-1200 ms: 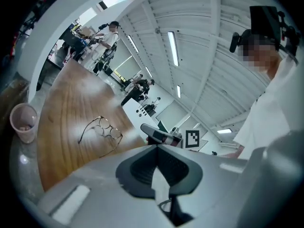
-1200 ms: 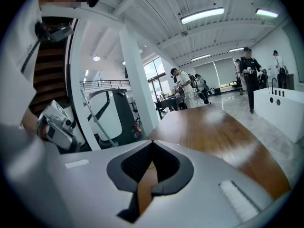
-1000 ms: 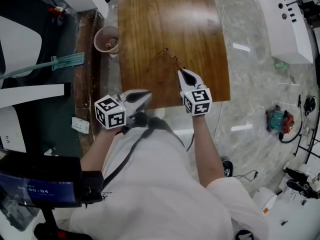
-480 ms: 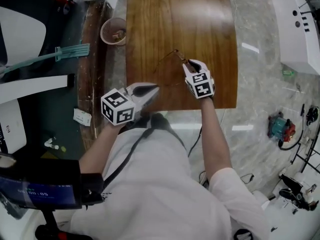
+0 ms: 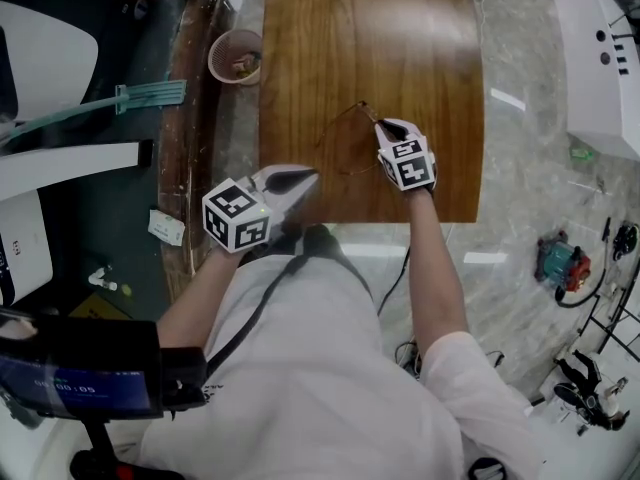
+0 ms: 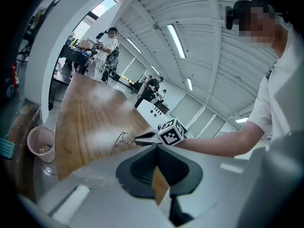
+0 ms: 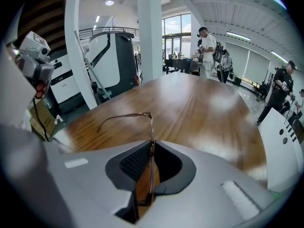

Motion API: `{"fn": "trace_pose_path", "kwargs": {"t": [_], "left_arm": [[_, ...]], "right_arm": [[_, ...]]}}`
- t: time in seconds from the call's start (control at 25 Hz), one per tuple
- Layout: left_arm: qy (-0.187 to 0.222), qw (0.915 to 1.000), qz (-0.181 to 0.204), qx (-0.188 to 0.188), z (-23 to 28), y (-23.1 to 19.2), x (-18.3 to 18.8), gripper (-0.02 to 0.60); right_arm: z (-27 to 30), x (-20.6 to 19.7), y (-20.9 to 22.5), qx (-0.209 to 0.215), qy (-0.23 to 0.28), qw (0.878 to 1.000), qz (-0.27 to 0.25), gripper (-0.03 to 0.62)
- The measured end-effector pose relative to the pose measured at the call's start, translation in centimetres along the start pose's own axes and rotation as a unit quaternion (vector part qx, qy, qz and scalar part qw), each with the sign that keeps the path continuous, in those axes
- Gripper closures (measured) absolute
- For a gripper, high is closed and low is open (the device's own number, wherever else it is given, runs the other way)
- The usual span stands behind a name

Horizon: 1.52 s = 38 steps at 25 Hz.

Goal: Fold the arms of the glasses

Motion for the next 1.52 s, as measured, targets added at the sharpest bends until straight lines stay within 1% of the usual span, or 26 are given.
{"fn": "trace_pose_path", "kwargs": {"t": [0.04, 0.12, 0.2, 0.28, 0.36, 0.48, 0.52, 0.56, 0.6, 0.68, 0.72, 0.8, 0.84, 0.92, 1.0, 1.04, 1.12, 1.16, 1.2, 1.24, 1.32, 1.4, 1.52], "left_arm": [[0.002, 1.0000, 0.003, 0.003, -0.1, -0.1, 0.2, 0.574], [0.006, 0.9999, 0.009, 0.013, -0.3, -0.3, 0.7, 0.574], [0.013, 0.9996, 0.012, 0.022, -0.5, -0.8, 1.5, 0.574], [0.024, 0.9992, 0.016, 0.027, -0.9, -1.3, 2.6, 0.574], [0.036, 0.9982, 0.033, 0.036, -1.6, -1.7, 4.1, 0.574], [0.047, 0.9954, 0.070, 0.046, -2.9, -1.7, 6.5, 0.572], [0.046, 0.9949, 0.081, 0.040, -3.1, -1.4, 7.3, 0.530], [0.043, 0.9944, 0.092, 0.029, -3.2, -1.0, 8.0, 0.473], [0.040, 0.9938, 0.103, 0.014, -3.2, -0.4, 8.6, 0.453], [0.034, 0.9919, 0.120, -0.023, -3.2, 0.8, 9.7, 0.451], [0.032, 0.9910, 0.121, -0.048, -3.4, 1.4, 10.1, 0.453], [0.029, 0.9881, 0.102, -0.112, -3.7, 2.5, 10.6, 0.462], [0.025, 0.9848, 0.085, -0.149, -3.9, 3.1, 10.8, 0.462], [0.014, 0.9741, 0.059, -0.218, -4.2, 4.2, 10.8, 0.459], [0.002, 0.9629, 0.054, -0.264, -4.6, 5.3, 10.5, 0.457], [-0.004, 0.9588, 0.056, -0.278, -4.6, 5.8, 10.3, 0.456], [-0.016, 0.9547, 0.069, -0.289, -4.4, 6.7, 9.9, 0.470], [-0.022, 0.9541, 0.079, -0.288, -4.2, 7.1, 9.7, 0.496], [-0.026, 0.9536, 0.086, -0.287, -4.0, 7.5, 9.5, 0.538], [-0.029, 0.9529, 0.091, -0.288, -3.7, 7.8, 9.2, 0.552], [-0.032, 0.9521, 0.089, -0.291, -3.2, 8.4, 8.9, 0.555], [-0.028, 0.9549, 0.089, -0.282, -2.4, 8.8, 8.6, 0.555], [-0.023, 0.9607, 0.108, -0.255, -0.9, 9.4, 7.7, 0.555]], "right_arm": [[-0.2, 0.2, -0.1, 0.001, 0.003, 1.000, 0.002, 0.560], [-1.4, 0.9, -0.3, 0.001, 0.026, 1.000, 0.014, 0.562], [-3.3, 1.8, -0.8, 0.005, 0.064, 0.997, 0.035, 0.562], [-5.9, 2.8, -1.5, 0.008, 0.109, 0.992, 0.056, 0.562], [-8.9, 3.5, -2.6, 0.011, 0.152, 0.986, 0.071, 0.562], [-13.0, 4.3, -4.3, 0.016, 0.201, 0.976, 0.080, 0.562], [-14.2, 4.6, -4.7, 0.017, 0.214, 0.973, 0.080, 0.562], [-15.3, 4.7, -5.1, 0.018, 0.228, 0.970, 0.079, 0.562], [-16.4, 4.8, -5.4, 0.020, 0.240, 0.967, 0.078, 0.562], [-18.2, 5.0, -6.1, 0.038, 0.264, 0.961, 0.075, 0.562], [-19.0, 5.0, -6.4, 0.054, 0.273, 0.958, 0.075, 0.562], [-20.2, 4.7, -6.8, 0.095, 0.286, 0.950, 0.082, 0.562], [-20.7, 4.4, -6.9, 0.114, 0.291, 0.946, 0.089, 0.562], [-21.4, 3.9, -6.9, 0.135, 0.300, 0.939, 0.099, 0.562], [-22.0, 3.5, -6.9, 0.141, 0.308, 0.935, 0.105, 0.562], [-22.3, 3.4, -6.9, 0.141, 0.311, 0.934, 0.105, 0.562], [-22.8, 3.3, -7.0, 0.138, 0.315, 0.933, 0.103, 0.562], [-23.0, 3.2, -7.1, 0.136, 0.317, 0.933, 0.103, 0.562], [-23.2, 3.1, -7.2, 0.133, 0.319, 0.932, 0.104, 0.562], [-23.4, 3.0, -7.3, 0.130, 0.323, 0.931, 0.107, 0.563], [-23.8, 2.9, -7.3, 0.123, 0.331, 0.929, 0.115, 0.563], [-24.1, 2.8, -7.2, 0.110, 0.338, 0.926, 0.130, 0.563], [-24.3, 2.8, -7.4, 0.077, 0.346, 0.923, 0.150, 0.563]]}}
Point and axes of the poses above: the fingertips, and each gripper's own axes: z forward along the fingers, y to its right, x out of its top, the point moved 6 cm from there along -z, backward along the fingers, and after that the axes turned 8 degrees about z, right-handed, at the moved point
